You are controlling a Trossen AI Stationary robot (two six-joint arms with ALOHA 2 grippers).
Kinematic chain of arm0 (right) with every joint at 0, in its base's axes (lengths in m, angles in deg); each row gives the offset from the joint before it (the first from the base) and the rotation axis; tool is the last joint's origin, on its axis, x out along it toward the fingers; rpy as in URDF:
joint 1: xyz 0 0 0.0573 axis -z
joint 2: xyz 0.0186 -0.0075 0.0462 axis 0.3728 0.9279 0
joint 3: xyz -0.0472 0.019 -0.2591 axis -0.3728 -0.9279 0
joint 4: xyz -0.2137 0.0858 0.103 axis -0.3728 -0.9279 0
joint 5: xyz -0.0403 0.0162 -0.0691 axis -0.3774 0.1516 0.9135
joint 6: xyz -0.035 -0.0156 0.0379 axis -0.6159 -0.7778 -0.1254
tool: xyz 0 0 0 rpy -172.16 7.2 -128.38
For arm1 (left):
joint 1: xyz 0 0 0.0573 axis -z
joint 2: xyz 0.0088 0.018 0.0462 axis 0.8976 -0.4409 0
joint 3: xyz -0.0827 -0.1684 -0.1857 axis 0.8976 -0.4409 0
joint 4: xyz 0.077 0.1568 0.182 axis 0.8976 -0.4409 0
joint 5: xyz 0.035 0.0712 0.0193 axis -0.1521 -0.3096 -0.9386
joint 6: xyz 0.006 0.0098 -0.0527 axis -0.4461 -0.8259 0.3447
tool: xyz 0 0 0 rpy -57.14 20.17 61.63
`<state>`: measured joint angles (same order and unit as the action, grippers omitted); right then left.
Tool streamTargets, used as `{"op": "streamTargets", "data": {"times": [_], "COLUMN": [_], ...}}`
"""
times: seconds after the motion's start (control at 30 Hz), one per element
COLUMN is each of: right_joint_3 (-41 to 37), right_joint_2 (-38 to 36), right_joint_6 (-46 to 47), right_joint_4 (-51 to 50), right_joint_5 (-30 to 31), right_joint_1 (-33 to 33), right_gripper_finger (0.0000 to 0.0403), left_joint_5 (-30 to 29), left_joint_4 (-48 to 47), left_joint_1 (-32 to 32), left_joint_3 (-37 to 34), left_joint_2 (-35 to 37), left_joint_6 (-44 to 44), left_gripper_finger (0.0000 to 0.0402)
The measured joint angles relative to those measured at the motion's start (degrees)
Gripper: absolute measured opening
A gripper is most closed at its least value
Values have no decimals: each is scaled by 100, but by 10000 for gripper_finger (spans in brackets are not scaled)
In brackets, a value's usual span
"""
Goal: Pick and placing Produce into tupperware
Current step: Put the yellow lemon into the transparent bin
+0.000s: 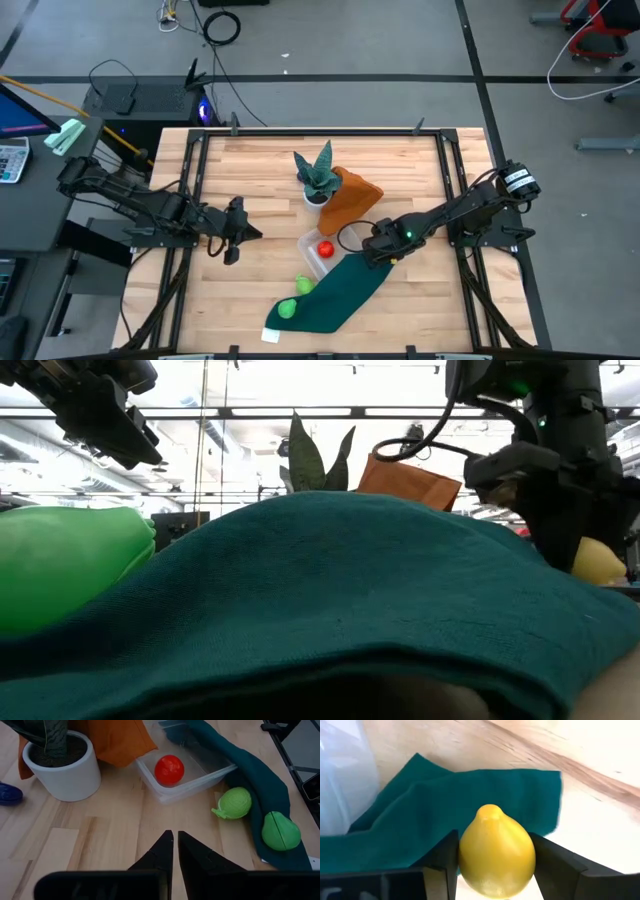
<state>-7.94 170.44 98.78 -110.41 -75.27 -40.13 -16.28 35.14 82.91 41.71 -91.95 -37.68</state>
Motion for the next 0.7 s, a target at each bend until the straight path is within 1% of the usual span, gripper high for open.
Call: {"op": "streamTargets", "data": {"times": [0.33, 0.57, 0.7], "right_joint_3": [771, 1542, 1893], "right_joint_2": [0, 0, 0], "right_joint_6": [-293, -528, -590], "right_joint_4": [-553, -1204, -1027], "right_joint_5": [33, 59, 98], "right_joint_1": [-2, -34, -139], "right_gripper_finger": [161, 162, 162], "left_joint_5": [-18, -18, -18], "left_joint_4": [-2, -2, -2], "left_joint_1": [0, 0, 0], "left_joint_3": [0, 2, 2], "left_joint_2": [0, 0, 2], "left_joint_6": [0, 2, 0], "left_gripper_finger": [23, 32, 34]}}
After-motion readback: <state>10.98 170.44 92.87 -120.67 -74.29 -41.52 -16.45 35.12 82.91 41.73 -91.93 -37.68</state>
